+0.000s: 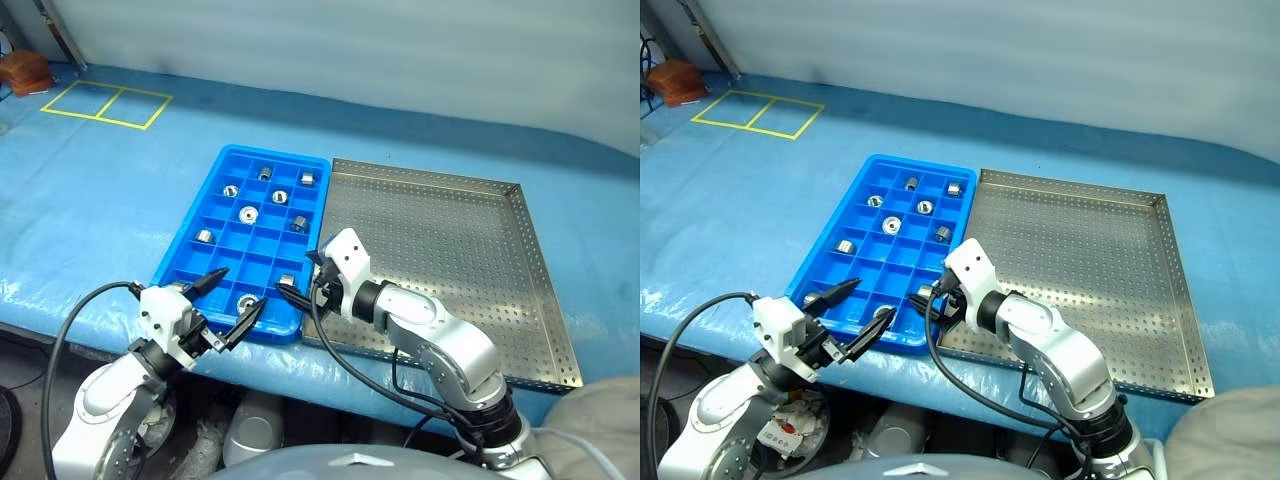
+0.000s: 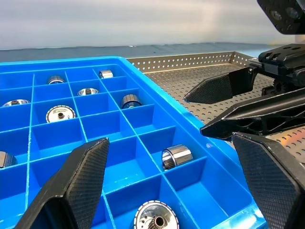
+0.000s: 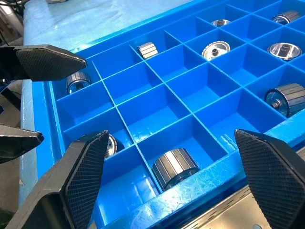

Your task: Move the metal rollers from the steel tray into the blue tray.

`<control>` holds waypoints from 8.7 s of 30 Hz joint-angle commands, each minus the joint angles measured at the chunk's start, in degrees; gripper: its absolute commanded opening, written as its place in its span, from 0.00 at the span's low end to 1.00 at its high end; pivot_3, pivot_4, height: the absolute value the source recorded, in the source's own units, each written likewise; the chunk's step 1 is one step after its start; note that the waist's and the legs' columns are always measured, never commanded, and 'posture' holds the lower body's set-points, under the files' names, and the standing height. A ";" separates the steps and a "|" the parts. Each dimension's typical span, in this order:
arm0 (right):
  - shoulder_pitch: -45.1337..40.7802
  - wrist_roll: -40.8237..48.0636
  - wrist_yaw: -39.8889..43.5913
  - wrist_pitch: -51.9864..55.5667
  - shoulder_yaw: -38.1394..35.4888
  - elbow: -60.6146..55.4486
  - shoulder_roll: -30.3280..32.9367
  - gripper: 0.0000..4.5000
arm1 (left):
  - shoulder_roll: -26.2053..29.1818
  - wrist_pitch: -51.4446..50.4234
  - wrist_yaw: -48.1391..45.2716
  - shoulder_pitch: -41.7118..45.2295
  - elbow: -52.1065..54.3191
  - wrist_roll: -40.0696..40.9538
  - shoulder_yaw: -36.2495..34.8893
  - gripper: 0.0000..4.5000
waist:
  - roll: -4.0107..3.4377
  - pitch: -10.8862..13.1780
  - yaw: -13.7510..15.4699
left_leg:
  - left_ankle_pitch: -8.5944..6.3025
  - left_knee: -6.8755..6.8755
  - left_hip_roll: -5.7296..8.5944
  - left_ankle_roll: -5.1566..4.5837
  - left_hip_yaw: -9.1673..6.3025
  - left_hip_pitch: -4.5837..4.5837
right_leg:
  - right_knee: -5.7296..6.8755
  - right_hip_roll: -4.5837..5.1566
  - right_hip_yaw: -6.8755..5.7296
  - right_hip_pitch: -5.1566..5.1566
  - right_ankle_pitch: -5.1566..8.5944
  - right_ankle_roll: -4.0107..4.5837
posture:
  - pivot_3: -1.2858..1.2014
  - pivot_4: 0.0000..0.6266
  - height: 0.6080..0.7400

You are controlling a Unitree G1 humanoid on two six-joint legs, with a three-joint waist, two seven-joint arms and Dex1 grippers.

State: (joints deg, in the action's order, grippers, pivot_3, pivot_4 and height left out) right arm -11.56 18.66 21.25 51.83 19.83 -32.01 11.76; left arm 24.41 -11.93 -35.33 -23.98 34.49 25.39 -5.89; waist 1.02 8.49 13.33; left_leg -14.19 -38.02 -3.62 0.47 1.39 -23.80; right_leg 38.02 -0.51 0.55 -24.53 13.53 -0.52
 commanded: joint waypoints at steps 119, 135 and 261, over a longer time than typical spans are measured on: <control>28.56 -3.00 -23.67 1.26 -10.37 -27.93 -0.88 1.00 | -2.10 -2.81 -26.18 62.62 -52.57 -26.93 33.73 0.44 | 0.04 -0.01 -16.88 | 0.02 -0.08 0.09 -0.04 0.26 0.16 | 0.21 -0.06 0.54 -0.02 -0.29 -0.50 | 0.48 0.24 1.00; 18.31 -2.19 -18.76 1.99 -6.44 -21.22 0.33 1.00 | -2.11 -19.02 -2.45 51.76 -28.21 -22.15 10.49 0.38 | 0.05 -0.01 -15.45 | 0.03 -0.08 0.08 -0.05 0.19 0.19 | 0.29 -0.06 0.59 -0.04 -0.32 -0.54 | 0.55 0.24 1.00; 29.70 -3.60 -22.48 -8.27 -4.54 -27.45 5.25 1.00 | -18.97 -6.04 -13.69 64.49 -55.54 -23.63 24.26 0.37 | 0.20 -0.04 -19.91 | 0.06 -0.14 0.13 -0.13 0.34 0.20 | 0.25 -0.04 0.75 0.00 -0.42 -0.70 | 0.47 0.24 1.00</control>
State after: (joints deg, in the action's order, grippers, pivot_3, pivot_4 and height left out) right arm 19.05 14.46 -2.16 43.28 15.42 -57.45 17.38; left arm 5.54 -16.48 -50.83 40.06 -26.68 -0.59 21.57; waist 1.22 8.44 -6.58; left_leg -14.13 -38.17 -3.47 0.34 1.73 -23.59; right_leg 38.28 -0.55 1.31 -24.53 13.11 -1.22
